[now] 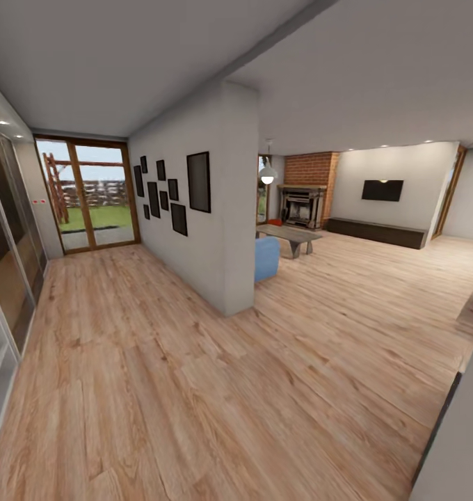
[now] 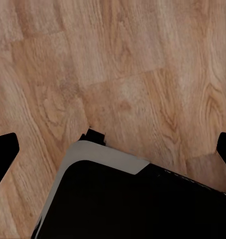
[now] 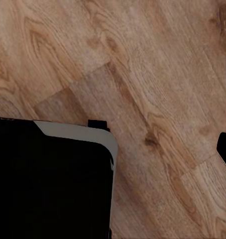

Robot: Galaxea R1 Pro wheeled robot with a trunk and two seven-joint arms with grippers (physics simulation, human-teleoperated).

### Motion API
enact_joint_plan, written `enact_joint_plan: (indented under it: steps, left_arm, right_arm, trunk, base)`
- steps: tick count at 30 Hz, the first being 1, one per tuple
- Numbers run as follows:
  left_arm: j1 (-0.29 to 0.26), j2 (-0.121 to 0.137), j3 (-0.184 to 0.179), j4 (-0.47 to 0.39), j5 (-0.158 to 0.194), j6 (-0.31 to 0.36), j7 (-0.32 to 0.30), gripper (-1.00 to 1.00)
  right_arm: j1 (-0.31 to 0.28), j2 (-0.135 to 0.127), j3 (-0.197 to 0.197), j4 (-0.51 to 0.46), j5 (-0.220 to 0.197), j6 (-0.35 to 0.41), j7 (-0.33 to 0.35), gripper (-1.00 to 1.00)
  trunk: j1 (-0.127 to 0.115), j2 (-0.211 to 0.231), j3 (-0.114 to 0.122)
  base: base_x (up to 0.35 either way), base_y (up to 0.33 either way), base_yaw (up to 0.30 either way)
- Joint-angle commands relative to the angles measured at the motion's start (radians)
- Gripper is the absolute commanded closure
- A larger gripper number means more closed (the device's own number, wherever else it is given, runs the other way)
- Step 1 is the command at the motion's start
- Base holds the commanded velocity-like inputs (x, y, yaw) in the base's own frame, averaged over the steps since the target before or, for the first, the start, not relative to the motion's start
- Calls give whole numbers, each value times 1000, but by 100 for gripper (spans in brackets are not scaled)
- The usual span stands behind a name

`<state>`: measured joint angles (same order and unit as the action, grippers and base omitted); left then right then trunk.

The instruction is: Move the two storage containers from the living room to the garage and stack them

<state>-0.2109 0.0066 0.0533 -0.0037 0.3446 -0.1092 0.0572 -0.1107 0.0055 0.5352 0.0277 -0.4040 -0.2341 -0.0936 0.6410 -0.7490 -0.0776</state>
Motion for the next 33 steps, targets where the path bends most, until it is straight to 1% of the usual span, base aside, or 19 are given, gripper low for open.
enact_joint_plan:
  steps: [1, 33]
  left_arm:
    - [-1, 0, 5, 1, 0, -3, 1, -100]
    - [-1, 1, 5, 0, -1, 3, 1, -100]
  right_arm:
    - [-1, 1, 9, 3, -7, -5, 0, -100]
    - [-1, 2, 7, 3, -10, -5, -5, -100]
  trunk:
    - [1, -1, -2]
    - [1, -1, -2]
  base:
    - [323, 0, 0]
    - [322, 0, 0]
